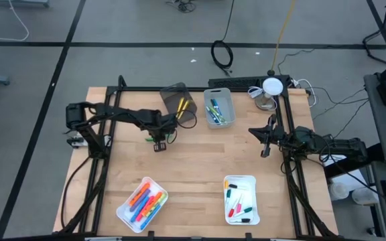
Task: Pick & Place Markers
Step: Put the green pen into the black bin
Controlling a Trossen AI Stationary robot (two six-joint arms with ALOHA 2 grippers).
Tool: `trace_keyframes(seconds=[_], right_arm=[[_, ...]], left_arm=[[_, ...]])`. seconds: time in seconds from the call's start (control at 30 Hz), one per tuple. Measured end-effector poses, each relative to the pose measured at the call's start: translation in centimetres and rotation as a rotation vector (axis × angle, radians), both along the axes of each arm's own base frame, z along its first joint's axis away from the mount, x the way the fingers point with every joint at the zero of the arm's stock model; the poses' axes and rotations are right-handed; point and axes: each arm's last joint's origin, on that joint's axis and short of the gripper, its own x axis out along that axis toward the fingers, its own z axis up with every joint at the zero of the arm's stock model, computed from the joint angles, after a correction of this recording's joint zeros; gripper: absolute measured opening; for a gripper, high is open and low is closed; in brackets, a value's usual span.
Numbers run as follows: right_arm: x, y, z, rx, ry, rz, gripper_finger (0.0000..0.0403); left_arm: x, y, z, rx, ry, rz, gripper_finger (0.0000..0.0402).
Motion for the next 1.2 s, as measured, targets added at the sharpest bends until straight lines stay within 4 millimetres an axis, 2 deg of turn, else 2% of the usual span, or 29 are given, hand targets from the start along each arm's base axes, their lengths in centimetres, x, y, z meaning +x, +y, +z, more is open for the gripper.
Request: trace_keyframes(seconds=[0.13, 0.23, 0.37, 0.53, 0.7, 0.83, 1.0, 1.2], right_arm=[[0.0, 0.0, 0.0, 0.000, 0.000, 0.000, 0.0000], [0.0, 0.0, 0.0, 0.000, 0.000, 0.000, 0.0000], [0.0, 0.0, 0.0, 0.000, 0.000, 0.000, 0.0000], [0.0, 0.0, 0.0, 0.000, 0.000, 0.000, 0.0000], [0.0, 0.0, 0.0, 0.000, 0.000, 0.000, 0.0000], [0.0, 0.0, 0.0, 0.000, 0.000, 0.000, 0.0000], [0.0, 0.0, 0.0, 0.000, 0.000, 0.000, 0.0000], [0.0, 0.0, 0.0, 0.000, 0.000, 0.000, 0.0000]], left_arm=[[0.0, -0.7, 3.2, -0.030, -0.170, 0.011, 0.0020], [-0.5, -1.0, 5.4, 0.013, -0.268, 0.007, 0.0024], [-0.7, -1.5, 8.8, 0.059, -0.485, 0.002, 0.0025], [-0.1, -0.5, 13.0, 0.207, -0.832, 0.061, 0.0022], [0.2, 2.0, 15.0, 0.336, -1.040, 0.149, 0.0027], [-0.4, 5.1, 14.7, 0.352, -1.069, 0.423, 0.0020], [-1.1, 8.2, 12.3, 0.244, -1.001, 0.744, 0.0027], [0.2, 9.8, 8.6, 0.174, -0.908, 0.800, 0.0032]])
